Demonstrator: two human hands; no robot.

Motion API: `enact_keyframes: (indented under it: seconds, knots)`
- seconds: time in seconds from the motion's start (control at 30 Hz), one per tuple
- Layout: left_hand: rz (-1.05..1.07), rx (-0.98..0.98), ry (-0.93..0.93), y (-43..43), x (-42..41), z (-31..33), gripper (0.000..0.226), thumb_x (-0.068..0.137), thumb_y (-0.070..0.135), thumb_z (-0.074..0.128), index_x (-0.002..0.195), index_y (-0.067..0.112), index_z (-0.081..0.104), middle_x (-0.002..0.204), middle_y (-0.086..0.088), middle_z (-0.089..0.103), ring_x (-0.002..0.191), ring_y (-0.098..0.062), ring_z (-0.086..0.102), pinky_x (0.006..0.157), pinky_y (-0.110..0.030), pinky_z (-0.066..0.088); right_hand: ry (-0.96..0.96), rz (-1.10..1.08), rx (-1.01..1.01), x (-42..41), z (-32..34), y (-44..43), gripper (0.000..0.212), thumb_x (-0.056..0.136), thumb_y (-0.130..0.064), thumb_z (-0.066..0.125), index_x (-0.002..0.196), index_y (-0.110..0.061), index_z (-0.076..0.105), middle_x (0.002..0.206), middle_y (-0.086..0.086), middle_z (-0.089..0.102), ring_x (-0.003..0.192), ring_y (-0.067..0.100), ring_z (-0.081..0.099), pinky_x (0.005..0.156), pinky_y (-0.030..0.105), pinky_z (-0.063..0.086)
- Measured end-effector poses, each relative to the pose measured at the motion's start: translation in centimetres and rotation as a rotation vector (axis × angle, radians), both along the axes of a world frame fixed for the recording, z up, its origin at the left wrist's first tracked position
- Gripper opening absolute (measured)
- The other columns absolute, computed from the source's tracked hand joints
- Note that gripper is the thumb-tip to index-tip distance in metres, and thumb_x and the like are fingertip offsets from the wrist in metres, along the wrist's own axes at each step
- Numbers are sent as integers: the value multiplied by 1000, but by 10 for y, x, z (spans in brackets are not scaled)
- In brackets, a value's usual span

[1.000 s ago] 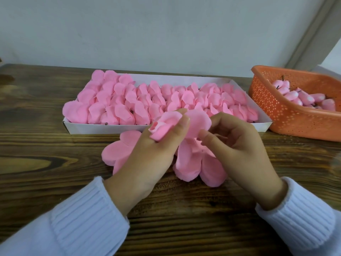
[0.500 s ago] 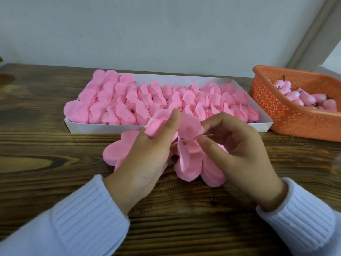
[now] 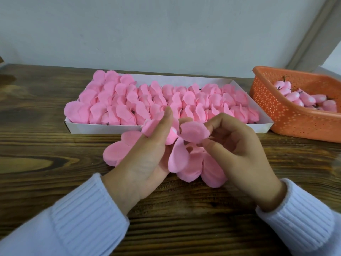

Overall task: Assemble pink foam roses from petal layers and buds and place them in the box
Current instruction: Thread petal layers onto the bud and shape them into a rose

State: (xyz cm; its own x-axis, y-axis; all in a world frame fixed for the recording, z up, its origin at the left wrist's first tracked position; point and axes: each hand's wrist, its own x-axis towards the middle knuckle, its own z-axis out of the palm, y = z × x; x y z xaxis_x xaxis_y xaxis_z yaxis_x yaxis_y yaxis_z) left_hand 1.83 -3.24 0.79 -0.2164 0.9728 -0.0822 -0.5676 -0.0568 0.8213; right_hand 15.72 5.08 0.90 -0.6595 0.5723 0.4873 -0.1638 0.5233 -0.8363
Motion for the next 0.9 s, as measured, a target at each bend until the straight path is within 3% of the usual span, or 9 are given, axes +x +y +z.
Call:
enact_keyframes:
  seconds: [0.1,0.23,0.5,0.53,0.6,0.7,0.77,0.83,0.9]
  knots:
    - [17,-2,165,0,1,-2,65,82,55,46,114,0,58,116,-11,68,115,-19,63,104,-39,46,5,-7,0,-1,0,-1,8,81,-1,59,82,-8,59,79,5,68,75,19,69,70,22,50]
    - [89,-14,422,-3,6,-6,59,75,66,63,107,17,70,111,-10,71,111,-23,65,101,-51,45,59,-44,34,-2,1,-4,10,84,-7,62,83,-17,60,78,3,70,73,15,70,69,20,51]
    - [168,98,559,-3,6,-8,34,70,58,62,92,34,72,94,-4,74,99,-24,69,93,-55,50,66,-31,110,-2,2,-6,7,86,-11,65,90,-15,62,83,-7,70,77,4,69,70,13,50]
    - [175,115,571,-3,6,-8,30,70,56,62,89,35,73,87,0,74,94,-22,70,87,-52,53,61,-20,124,-3,2,-5,7,86,-11,65,92,-15,63,85,-8,70,79,3,69,72,13,50]
    - [177,161,577,-4,5,-8,19,72,51,67,83,36,72,69,9,69,72,-8,68,67,-31,54,51,-5,165,-3,2,-5,9,87,-11,64,95,-15,64,89,-8,71,83,4,69,75,15,50]
    - [143,231,604,-7,7,-6,4,75,41,69,75,37,69,47,20,56,43,8,53,45,-1,36,57,-30,224,-2,0,-5,13,89,-11,65,97,-22,64,95,-10,70,88,6,69,79,18,51]
    - [133,239,674,-7,8,-6,13,73,42,72,81,33,67,54,21,61,52,9,58,51,-3,40,69,-69,250,-2,0,-6,17,87,-13,62,98,-26,64,97,-12,70,88,6,69,79,19,51]
    - [135,230,716,-6,6,-8,30,71,49,67,94,30,68,78,15,71,78,1,67,70,-17,50,74,-84,270,-2,0,-6,16,87,-13,61,97,-25,66,99,-12,70,87,8,69,79,21,52]
    - [136,229,727,-6,5,-9,34,73,52,62,101,34,68,89,15,72,89,-1,67,74,-20,52,75,-66,278,-2,0,-6,16,88,-13,61,99,-24,66,102,-13,71,90,9,69,80,23,52]
